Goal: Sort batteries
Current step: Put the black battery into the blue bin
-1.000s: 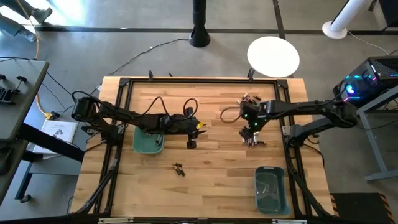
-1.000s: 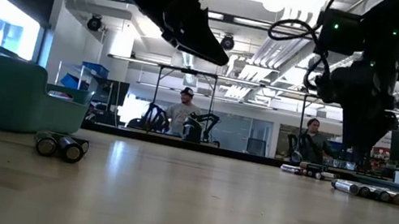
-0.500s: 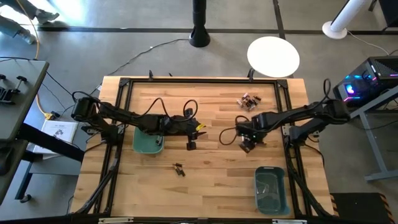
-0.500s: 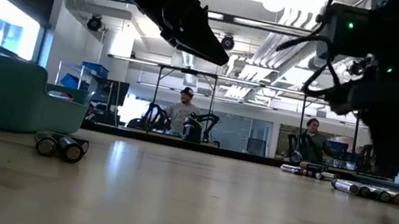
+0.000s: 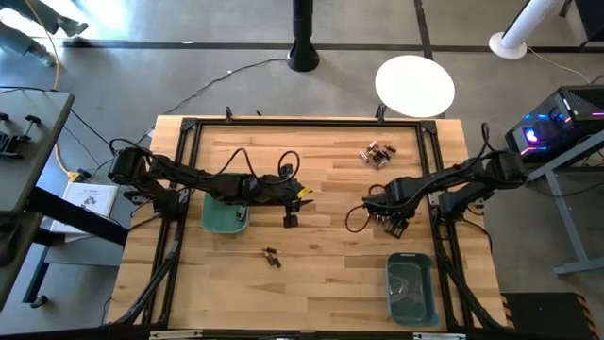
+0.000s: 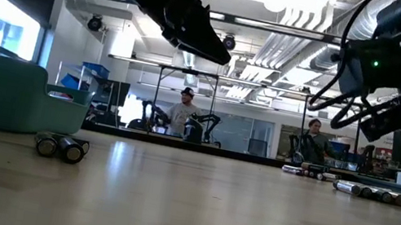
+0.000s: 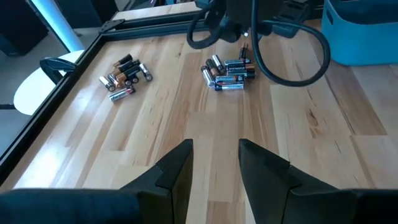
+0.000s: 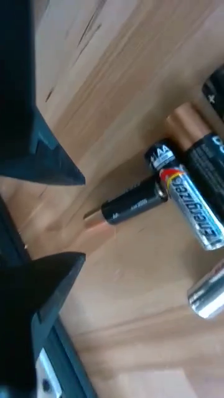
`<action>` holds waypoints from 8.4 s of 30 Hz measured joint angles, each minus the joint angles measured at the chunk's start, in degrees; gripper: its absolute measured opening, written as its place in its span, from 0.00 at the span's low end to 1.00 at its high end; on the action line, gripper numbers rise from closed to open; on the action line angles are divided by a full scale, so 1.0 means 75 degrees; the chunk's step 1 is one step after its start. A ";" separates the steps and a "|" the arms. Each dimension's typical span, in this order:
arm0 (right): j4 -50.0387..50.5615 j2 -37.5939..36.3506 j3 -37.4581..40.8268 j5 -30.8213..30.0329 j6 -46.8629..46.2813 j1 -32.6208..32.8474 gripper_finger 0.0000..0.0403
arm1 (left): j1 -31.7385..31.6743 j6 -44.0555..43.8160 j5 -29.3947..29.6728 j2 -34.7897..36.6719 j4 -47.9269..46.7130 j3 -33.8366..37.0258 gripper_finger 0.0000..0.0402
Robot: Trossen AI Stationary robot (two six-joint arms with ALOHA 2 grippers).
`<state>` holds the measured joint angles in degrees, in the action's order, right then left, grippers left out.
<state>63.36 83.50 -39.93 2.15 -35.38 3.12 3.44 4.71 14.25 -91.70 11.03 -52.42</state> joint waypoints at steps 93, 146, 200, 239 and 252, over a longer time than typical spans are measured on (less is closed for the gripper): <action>0.0251 -0.2304 -0.2865 -0.4567 -0.6663 0.5351 0.26 | 0.0149 -0.0201 0.0005 -0.0003 0.0347 0.0000 0.30; -0.6021 0.0057 0.0409 -0.2398 0.2985 -0.5438 0.61 | 0.0146 -0.0056 0.0005 -0.0003 0.0714 0.0000 0.30; -0.2495 -0.0840 0.0089 0.0262 0.0667 -0.4230 0.51 | 0.0149 -0.0075 -0.0022 -0.0003 0.0729 0.0000 0.30; -0.3056 0.0221 0.0080 -0.1790 0.1316 -0.3410 0.05 | 0.0152 -0.0061 -0.0025 -0.0003 0.0679 0.0000 0.30; -0.1336 -0.2013 -0.1418 -0.2200 -0.0702 -0.0455 0.05 | 0.0312 -0.0082 -0.0025 -0.0003 0.0673 0.0000 0.30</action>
<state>53.34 68.41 -50.57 -14.34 -40.64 -0.30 5.78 4.10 14.06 -91.72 16.08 -52.42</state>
